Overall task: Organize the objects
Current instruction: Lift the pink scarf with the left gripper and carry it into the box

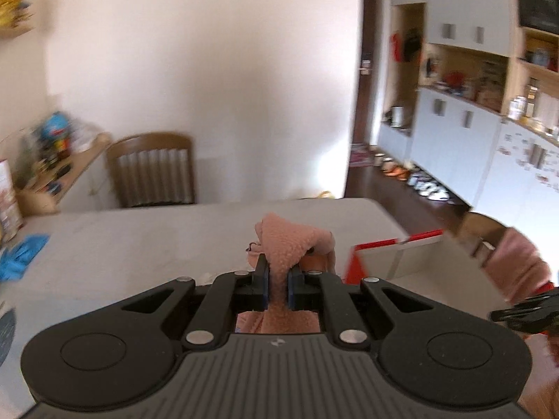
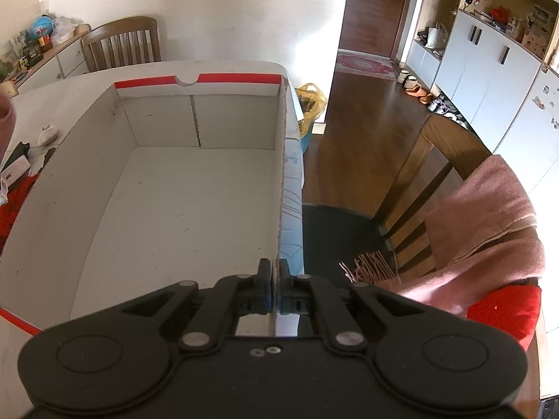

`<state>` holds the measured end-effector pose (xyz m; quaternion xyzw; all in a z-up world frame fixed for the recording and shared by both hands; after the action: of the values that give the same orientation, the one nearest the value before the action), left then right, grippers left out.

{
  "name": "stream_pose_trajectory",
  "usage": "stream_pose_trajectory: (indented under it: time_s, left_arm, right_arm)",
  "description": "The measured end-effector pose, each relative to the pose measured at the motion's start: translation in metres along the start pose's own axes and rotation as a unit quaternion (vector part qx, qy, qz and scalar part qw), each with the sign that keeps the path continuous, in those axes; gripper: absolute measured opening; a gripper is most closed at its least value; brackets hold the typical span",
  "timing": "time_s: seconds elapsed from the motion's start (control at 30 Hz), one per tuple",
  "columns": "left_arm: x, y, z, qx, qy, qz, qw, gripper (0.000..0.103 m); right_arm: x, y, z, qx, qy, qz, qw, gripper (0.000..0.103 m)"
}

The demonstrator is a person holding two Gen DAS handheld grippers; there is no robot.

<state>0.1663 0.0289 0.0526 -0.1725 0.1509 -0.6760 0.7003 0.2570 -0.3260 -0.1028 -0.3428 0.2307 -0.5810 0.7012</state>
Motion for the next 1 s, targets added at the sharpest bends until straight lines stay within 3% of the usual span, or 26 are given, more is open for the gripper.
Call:
stream_pose_trajectory:
  time_s: [0.23, 0.5, 0.77, 1.0]
  left_arm:
    - [0.058, 0.021, 0.026, 0.008, 0.045, -0.077, 0.996, 0.008]
    - [0.126, 0.061, 0.032, -0.007, 0.087, -0.154, 0.9842, 0.008]
    - [0.176, 0.113, 0.015, -0.039, 0.134, -0.195, 0.9708, 0.008]
    - [0.204, 0.151, 0.02, -0.051, 0.148, -0.204, 0.9663, 0.008]
  right_arm:
    - [-0.003, -0.001, 0.0, -0.003, -0.002, 0.001, 1.0, 0.003]
    - [-0.007, -0.002, -0.003, -0.007, 0.006, -0.008, 1.0, 0.003]
    - [-0.007, -0.003, -0.002, -0.011, 0.013, -0.01, 1.0, 0.003]
    - [-0.006, -0.003, -0.002, -0.012, 0.016, -0.01, 1.0, 0.002]
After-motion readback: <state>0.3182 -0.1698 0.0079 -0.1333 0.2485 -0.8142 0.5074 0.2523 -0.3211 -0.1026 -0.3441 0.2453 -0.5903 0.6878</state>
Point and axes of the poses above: each gripper's, at about its wrist camera, not at the fingertips, and y roughly the way its jaws point, x to its right, z to its top, the point moved 3 cm from there along y, roughly the way its jaws point, and after that the axes turned 6 degrees about x, right-handed, at the moved point
